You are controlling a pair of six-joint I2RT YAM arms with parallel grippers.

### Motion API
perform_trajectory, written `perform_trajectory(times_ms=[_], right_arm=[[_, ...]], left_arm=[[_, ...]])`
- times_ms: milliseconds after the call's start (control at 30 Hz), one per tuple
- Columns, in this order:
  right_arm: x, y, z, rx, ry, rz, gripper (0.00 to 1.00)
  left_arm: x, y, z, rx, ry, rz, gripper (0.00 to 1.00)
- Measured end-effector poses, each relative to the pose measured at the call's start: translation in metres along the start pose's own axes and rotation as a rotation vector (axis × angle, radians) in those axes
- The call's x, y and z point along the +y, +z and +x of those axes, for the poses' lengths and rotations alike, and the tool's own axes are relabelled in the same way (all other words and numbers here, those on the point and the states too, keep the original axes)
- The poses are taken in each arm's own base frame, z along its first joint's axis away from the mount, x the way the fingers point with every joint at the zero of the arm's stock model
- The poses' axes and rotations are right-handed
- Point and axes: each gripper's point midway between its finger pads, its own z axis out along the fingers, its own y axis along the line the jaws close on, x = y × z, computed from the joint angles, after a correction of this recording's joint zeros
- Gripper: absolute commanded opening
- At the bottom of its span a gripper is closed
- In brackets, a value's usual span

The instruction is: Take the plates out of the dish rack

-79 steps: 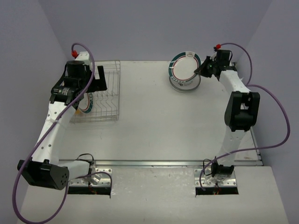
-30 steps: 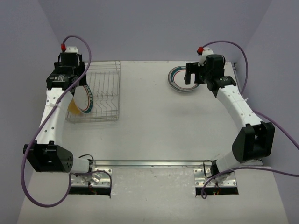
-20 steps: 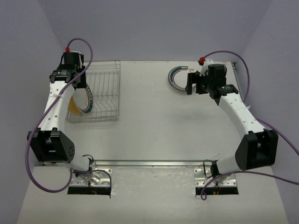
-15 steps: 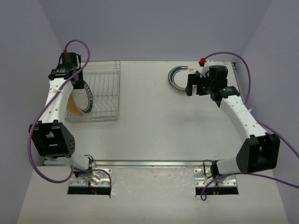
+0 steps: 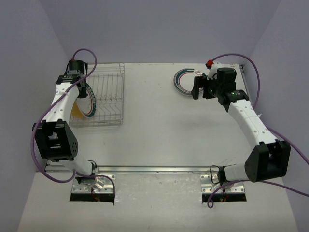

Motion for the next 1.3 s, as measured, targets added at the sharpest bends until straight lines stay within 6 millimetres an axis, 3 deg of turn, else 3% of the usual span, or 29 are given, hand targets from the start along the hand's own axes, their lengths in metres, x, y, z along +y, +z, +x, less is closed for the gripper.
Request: perform_trajectory(times_ms=[100, 300, 433, 633, 767, 867, 1000, 1133, 1300], right_arm=[[0.001, 0.000, 0.000, 0.000, 0.000, -0.004, 0.99], [0.003, 0.000, 0.000, 0.001, 0.001, -0.016, 0.99], [0.005, 0.000, 0.000, 0.002, 0.006, -0.025, 0.99], [0.011, -0.001, -0.002, 0.000, 0.009, -0.049, 0.99], [0.020, -0.005, -0.014, -0.028, 0.013, -0.091, 0.99], [0.032, -0.008, -0.019, -0.043, 0.019, -0.158, 0.99], [0.063, -0.022, -0.031, -0.096, 0.044, -0.320, 0.99], [0.099, -0.043, -0.045, -0.156, 0.055, -0.498, 0.99], [0.140, -0.059, -0.053, -0.181, 0.038, -0.661, 0.99]], left_arm=[[0.002, 0.001, -0.002, -0.008, -0.005, -0.009, 0.00], [0.003, -0.001, -0.003, -0.008, -0.010, -0.015, 0.00], [0.006, -0.013, -0.010, -0.008, -0.011, 0.000, 0.00], [0.023, -0.052, -0.051, -0.106, -0.029, -0.014, 0.00], [0.025, -0.089, -0.091, -0.231, -0.023, -0.018, 0.00], [0.013, -0.114, -0.110, -0.318, 0.022, -0.004, 0.00], [-0.014, -0.141, -0.113, -0.387, 0.095, 0.090, 0.00], [-0.046, -0.172, -0.104, -0.440, 0.119, 0.322, 0.00], [-0.091, -0.222, -0.078, -0.470, 0.126, 0.694, 0.00]])
